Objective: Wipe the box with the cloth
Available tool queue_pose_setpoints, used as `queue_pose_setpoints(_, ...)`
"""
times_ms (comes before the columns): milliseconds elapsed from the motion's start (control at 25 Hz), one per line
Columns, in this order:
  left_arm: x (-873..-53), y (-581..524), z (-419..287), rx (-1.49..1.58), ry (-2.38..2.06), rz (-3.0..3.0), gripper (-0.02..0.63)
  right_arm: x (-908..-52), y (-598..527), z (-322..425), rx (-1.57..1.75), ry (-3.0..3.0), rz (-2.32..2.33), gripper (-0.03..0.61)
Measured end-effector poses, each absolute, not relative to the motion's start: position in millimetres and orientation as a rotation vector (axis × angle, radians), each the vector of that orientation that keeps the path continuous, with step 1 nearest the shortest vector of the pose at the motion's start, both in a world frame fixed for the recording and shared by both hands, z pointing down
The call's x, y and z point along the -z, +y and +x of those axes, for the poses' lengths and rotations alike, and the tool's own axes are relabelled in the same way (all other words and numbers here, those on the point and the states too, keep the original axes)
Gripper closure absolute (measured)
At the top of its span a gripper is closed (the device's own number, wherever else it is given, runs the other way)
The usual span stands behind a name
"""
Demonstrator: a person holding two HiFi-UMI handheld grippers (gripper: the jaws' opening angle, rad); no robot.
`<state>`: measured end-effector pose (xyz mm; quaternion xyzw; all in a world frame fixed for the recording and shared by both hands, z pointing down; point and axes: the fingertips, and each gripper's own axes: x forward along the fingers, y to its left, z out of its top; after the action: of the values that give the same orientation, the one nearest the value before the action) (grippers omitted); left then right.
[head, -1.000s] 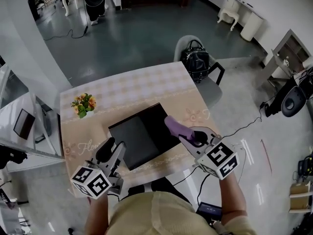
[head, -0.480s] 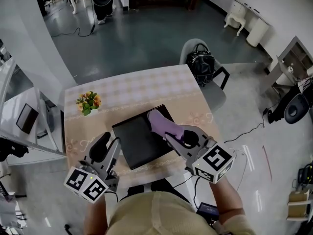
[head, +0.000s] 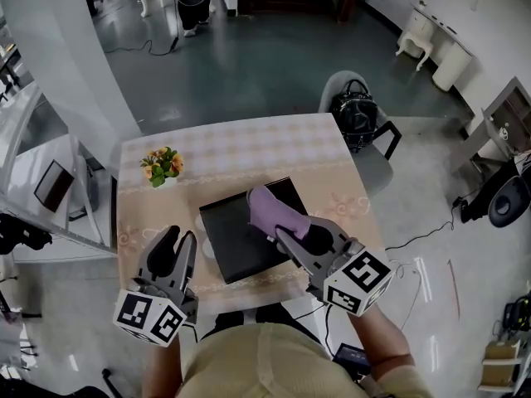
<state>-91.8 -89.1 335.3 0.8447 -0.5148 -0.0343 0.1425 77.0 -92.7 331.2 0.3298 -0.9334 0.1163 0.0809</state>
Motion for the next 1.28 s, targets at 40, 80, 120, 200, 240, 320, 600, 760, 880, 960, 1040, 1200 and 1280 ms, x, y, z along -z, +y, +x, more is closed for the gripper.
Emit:
queue_pose_setpoints(40,-336,-88,-92,0.083,-1.497,2.436,0.498,-331,-93,75,-0.362,-2.797,0.983,0.503)
queue_pose_setpoints(80,-337,-87,-93,0.071,-1.504,2.435,0.499,-331,-93,74,-0.371,-2.804,0.980,0.503)
queue_pose_setpoints(120,-337,-86,-93,0.063,-1.510,2.433,0.497,-331,-93,72,-0.377,-2.810,0.978,0.503)
queue_pose_setpoints(200,-337,-84,-93,0.047,-1.522,2.433,0.498,-330,-92,69,-0.383,-2.818,0.977,0.503)
queue_pose_setpoints(240,-337,-83,-93,0.038,-1.530,2.434,0.498,-331,-92,68,-0.384,-2.821,0.979,0.503)
queue_pose_setpoints(320,-336,-83,-93,0.023,-1.546,2.439,0.499,-332,-92,66,-0.384,-2.818,0.985,0.503)
queue_pose_setpoints(600,-335,-82,-91,0.000,-1.559,2.441,0.497,-342,-90,64,-0.415,-2.800,0.987,0.505)
queue_pose_setpoints(760,-337,-84,-89,-0.014,-1.551,2.443,0.498,-343,-92,63,-0.429,-2.803,0.990,0.505)
queue_pose_setpoints(880,-339,-85,-88,-0.021,-1.544,2.440,0.498,-345,-93,63,-0.435,-2.804,0.991,0.505)
queue_pose_setpoints(960,-340,-86,-88,-0.023,-1.539,2.439,0.498,-345,-95,62,-0.436,-2.804,0.990,0.505)
queue_pose_setpoints(1040,-340,-88,-87,-0.021,-1.535,2.438,0.499,-347,-97,61,-0.441,-2.804,0.985,0.505)
queue_pose_setpoints(1200,-342,-90,-87,-0.010,-1.528,2.431,0.500,-348,-100,59,-0.444,-2.802,0.970,0.505)
queue_pose_setpoints(1280,-343,-90,-86,-0.007,-1.526,2.428,0.500,-348,-102,58,-0.437,-2.800,0.964,0.505)
